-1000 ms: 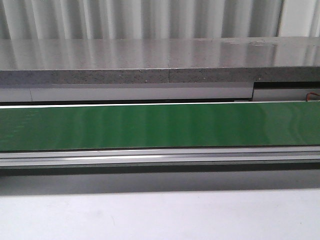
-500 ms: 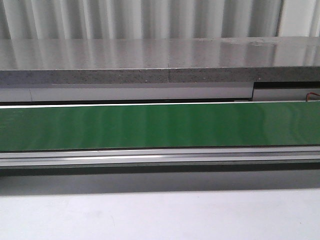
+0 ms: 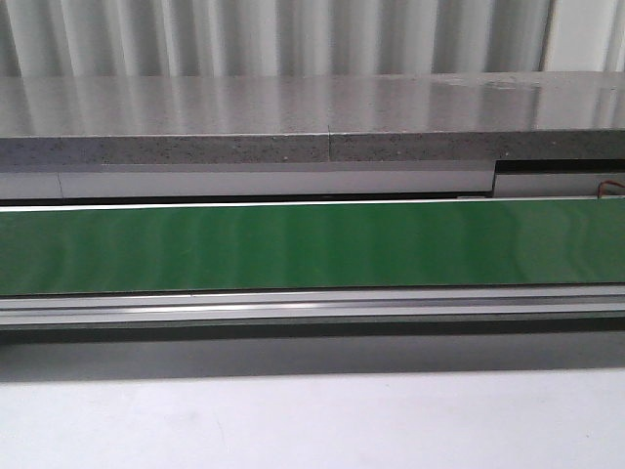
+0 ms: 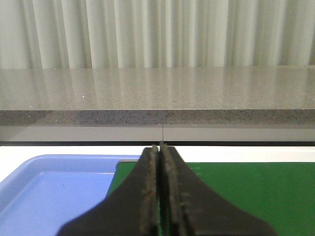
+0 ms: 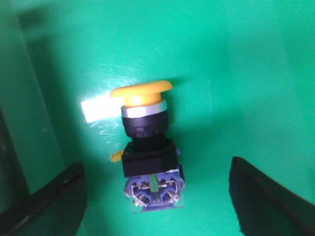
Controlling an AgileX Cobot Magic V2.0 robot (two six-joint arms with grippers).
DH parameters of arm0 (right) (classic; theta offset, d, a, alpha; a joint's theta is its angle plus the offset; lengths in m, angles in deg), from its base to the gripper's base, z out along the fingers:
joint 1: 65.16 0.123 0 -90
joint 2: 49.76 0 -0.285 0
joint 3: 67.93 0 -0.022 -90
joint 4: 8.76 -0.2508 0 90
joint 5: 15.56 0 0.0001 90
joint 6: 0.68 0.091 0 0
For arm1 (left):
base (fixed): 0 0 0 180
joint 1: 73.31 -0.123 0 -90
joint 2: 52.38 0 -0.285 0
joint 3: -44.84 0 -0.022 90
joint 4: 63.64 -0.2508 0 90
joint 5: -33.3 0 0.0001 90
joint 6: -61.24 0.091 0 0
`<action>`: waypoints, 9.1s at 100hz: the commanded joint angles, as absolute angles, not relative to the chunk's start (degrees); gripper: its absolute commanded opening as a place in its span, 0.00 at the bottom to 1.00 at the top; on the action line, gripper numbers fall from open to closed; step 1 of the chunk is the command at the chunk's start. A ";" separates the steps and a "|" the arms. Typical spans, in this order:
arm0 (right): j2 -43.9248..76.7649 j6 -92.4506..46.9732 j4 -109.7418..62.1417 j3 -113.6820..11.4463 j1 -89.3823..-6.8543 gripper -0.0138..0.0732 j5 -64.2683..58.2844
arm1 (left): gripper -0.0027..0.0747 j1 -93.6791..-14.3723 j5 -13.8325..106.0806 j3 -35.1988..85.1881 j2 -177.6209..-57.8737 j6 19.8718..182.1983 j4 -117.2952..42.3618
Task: Move button from right to left
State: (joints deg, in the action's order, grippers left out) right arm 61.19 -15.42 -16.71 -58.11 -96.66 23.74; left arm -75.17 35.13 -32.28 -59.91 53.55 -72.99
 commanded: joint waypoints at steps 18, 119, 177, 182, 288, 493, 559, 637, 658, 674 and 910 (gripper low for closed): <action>62.98 -16.87 -17.30 -59.90 -96.93 0.84 21.19 | 0.01 -74.72 30.61 -33.66 -57.85 52.92 -72.95; 45.02 -16.69 -23.20 -62.77 -87.07 0.42 30.60 | 0.01 -74.72 30.61 -33.66 -57.85 52.92 -72.95; 45.33 -10.06 -16.78 -53.25 -78.18 0.42 21.41 | 0.01 -74.72 30.61 -33.66 -57.85 52.92 -72.95; 45.81 -10.06 -16.78 -53.25 -78.18 0.42 21.35 | 0.01 -74.72 30.61 -33.66 -57.85 52.92 -72.95; 29.56 -11.08 -18.30 -52.76 -71.15 0.90 21.81 | 0.01 -74.72 30.61 -33.66 -57.85 52.92 -72.95; -15.07 -11.72 -17.35 -24.29 -67.56 0.08 21.04 | 0.01 -74.72 29.62 -33.41 -57.85 52.92 -73.07; -15.07 -11.72 -17.35 -24.29 -67.56 0.08 21.04 | 0.01 -74.72 68.40 4.00 -84.17 52.92 -67.76; -15.07 -11.72 -17.35 -24.29 -67.56 0.08 21.04 | 0.49 -74.72 75.46 10.00 -97.57 53.23 -67.40; -15.07 -11.72 -17.35 -24.29 -67.56 0.08 21.04 | 0.92 -74.72 77.47 10.00 -97.57 53.23 -67.05; -15.07 -11.72 -17.35 -24.29 -67.56 0.08 21.04 | 0.88 -74.72 77.71 10.28 -97.71 53.23 -64.02; -15.07 -11.72 -17.35 -24.29 -67.56 0.08 21.04 | 0.01 -33.66 78.36 47.03 -160.47 39.39 -75.94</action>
State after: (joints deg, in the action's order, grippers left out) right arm -15.30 -11.20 -17.41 -22.82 -67.50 24.81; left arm -33.95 77.63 45.34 -165.41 40.05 -73.20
